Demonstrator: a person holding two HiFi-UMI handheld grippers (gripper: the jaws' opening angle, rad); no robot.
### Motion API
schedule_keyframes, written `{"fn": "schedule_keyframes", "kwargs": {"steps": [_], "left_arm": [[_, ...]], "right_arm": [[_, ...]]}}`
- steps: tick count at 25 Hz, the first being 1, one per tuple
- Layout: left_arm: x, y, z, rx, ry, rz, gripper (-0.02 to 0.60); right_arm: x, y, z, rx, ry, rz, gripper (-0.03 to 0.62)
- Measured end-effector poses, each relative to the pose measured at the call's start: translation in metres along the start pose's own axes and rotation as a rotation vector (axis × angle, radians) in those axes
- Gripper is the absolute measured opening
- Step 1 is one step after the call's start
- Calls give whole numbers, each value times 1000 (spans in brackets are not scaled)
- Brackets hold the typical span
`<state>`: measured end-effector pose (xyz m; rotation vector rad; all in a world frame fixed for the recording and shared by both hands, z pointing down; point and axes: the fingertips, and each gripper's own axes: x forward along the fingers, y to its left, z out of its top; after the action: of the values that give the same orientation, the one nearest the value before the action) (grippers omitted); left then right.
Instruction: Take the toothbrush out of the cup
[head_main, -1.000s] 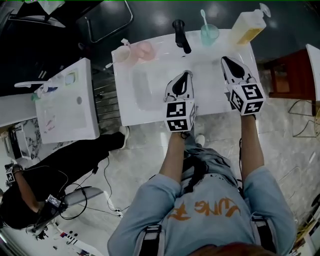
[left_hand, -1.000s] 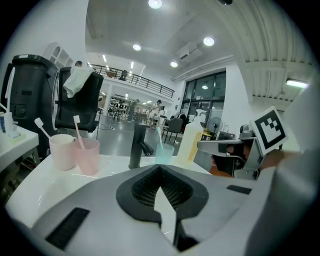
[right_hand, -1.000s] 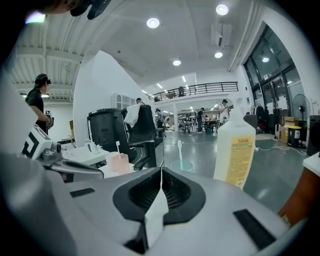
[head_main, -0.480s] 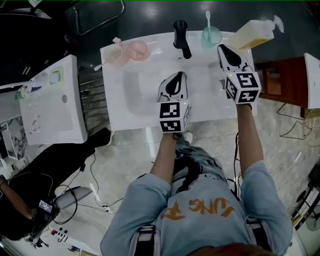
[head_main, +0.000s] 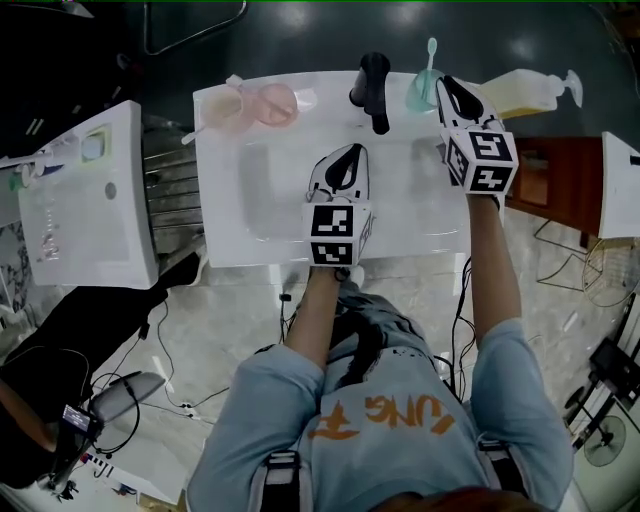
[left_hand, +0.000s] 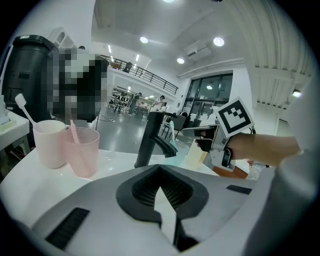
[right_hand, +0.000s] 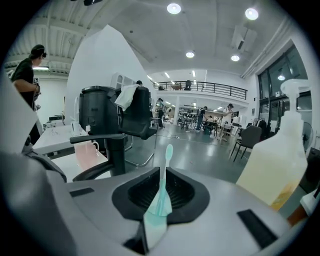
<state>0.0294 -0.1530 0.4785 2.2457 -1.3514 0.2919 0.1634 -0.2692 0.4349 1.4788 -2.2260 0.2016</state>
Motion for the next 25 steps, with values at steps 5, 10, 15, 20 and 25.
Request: {"fn": "schedule_keyframes", "kwargs": {"steps": [5, 10, 15, 20, 25], "left_arm": [[5, 13, 4, -7, 3, 0, 8], [9, 21, 9, -12, 4, -9, 8], [13, 30, 19, -20, -4, -21, 8], [20, 38, 18, -34, -1, -37, 8], [25, 37, 22, -35, 0, -62, 8]], "right_arm": [[20, -1, 2, -21, 41, 1, 31], [36, -3, 5, -42, 83, -2, 32], [46, -4, 1, -25, 122, 3, 43], [53, -2, -3, -40, 163, 0, 75], [56, -5, -6, -39, 187, -17, 72]]}}
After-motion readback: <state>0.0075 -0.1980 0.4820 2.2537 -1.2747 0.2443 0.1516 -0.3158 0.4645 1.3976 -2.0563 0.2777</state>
